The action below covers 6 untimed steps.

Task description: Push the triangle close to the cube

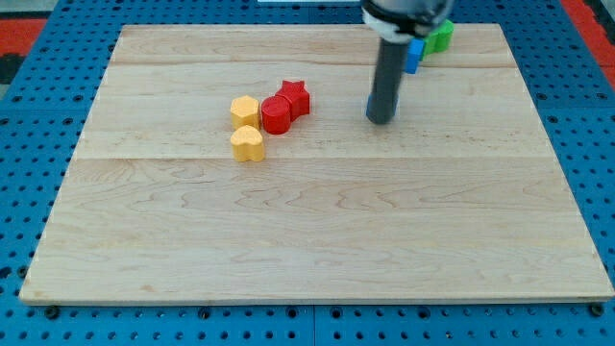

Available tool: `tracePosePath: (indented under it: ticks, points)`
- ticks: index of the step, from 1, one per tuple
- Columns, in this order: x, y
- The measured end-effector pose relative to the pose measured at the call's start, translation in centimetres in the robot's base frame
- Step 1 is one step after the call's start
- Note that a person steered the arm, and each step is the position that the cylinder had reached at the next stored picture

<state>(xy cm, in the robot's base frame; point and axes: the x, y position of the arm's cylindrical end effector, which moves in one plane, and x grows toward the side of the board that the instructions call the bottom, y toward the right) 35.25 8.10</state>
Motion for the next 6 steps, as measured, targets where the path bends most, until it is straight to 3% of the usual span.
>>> tracePosePath:
  ticks: [1, 2, 3, 4, 6]
  points:
    - [-6.1, 0.3]
    - [-3.4, 0.2]
    - [5.1, -0.1]
    - [9.1, -3.1]
    - [9.0, -3.3]
